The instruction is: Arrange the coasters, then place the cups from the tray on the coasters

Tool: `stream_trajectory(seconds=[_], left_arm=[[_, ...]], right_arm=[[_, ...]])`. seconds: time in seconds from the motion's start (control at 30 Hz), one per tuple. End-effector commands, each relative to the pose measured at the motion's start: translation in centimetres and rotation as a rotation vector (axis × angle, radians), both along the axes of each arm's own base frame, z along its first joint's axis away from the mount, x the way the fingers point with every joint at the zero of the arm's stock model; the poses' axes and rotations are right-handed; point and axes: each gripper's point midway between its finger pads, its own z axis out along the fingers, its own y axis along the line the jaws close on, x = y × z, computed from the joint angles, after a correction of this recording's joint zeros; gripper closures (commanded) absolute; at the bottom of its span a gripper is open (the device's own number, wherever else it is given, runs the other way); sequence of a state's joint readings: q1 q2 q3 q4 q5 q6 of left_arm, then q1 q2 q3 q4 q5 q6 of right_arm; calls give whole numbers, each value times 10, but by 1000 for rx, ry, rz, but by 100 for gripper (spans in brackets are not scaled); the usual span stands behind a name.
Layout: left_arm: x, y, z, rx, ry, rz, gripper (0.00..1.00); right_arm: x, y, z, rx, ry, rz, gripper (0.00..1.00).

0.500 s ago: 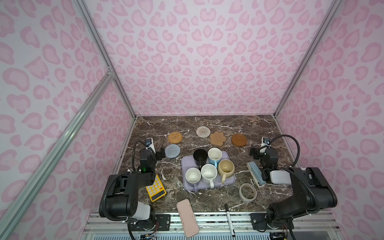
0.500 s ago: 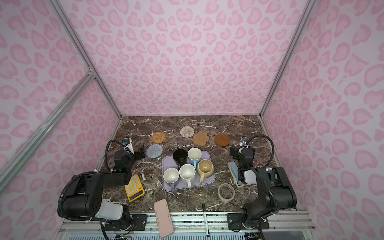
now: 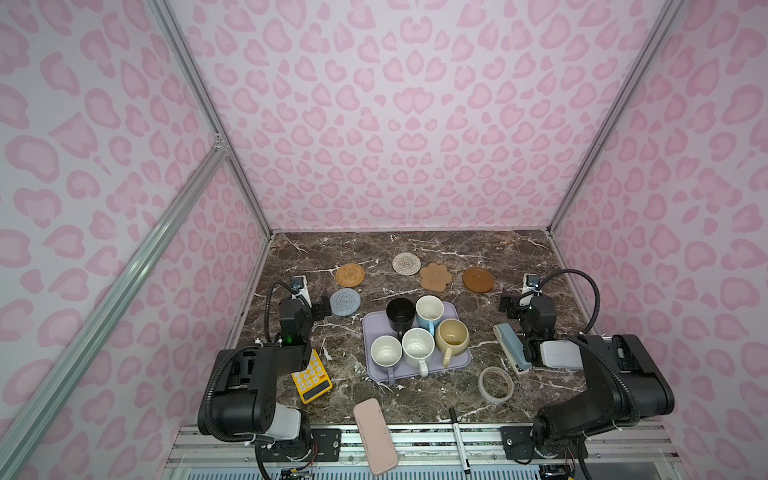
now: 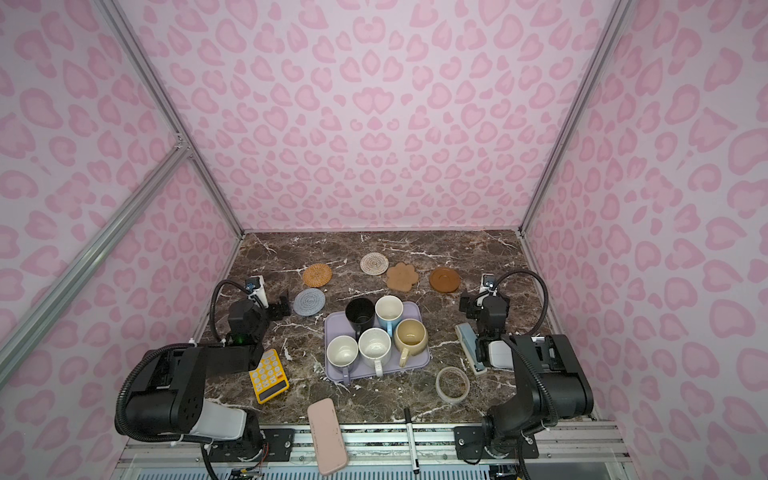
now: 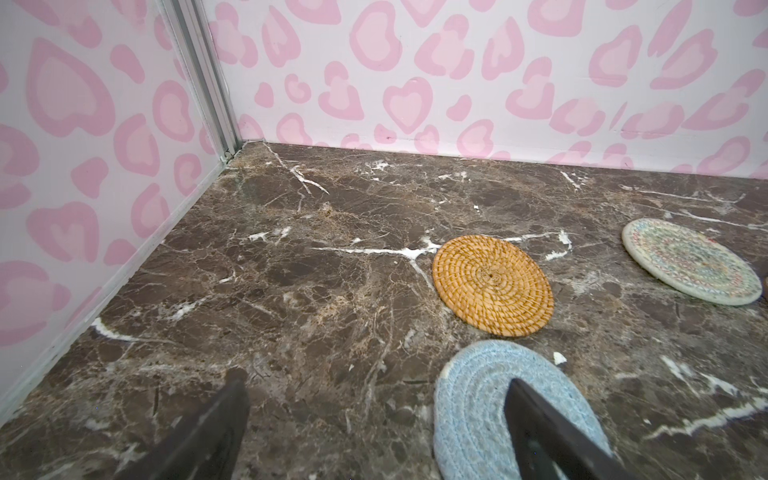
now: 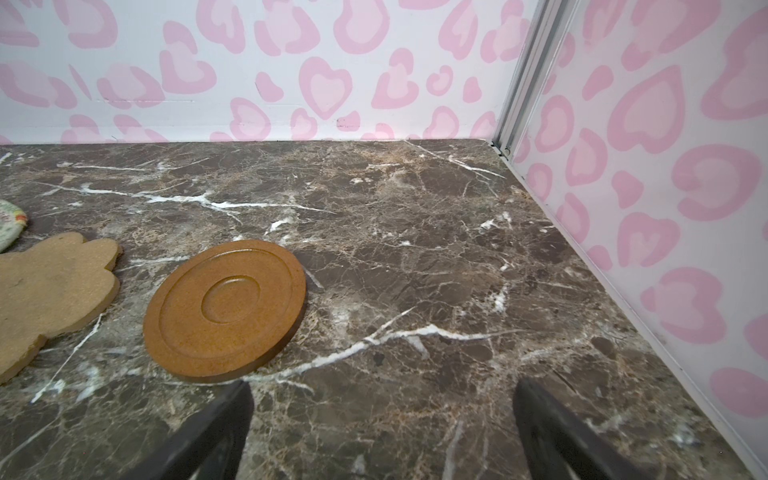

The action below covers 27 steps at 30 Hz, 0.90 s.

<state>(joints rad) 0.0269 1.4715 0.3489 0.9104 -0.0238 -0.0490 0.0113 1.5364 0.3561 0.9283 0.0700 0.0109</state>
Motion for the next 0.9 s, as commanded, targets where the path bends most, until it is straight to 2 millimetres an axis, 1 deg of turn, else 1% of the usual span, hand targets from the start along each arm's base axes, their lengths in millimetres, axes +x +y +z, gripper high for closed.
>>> stream_trajectory(seconds=[0.0, 0.87], left_arm=[[1, 0, 7, 7, -27, -2, 3], [-1, 0, 7, 8, -31, -2, 3]], right_arm=[[1, 1, 1, -1, -6, 2, 1], [1, 1, 1, 0, -6, 2, 1]])
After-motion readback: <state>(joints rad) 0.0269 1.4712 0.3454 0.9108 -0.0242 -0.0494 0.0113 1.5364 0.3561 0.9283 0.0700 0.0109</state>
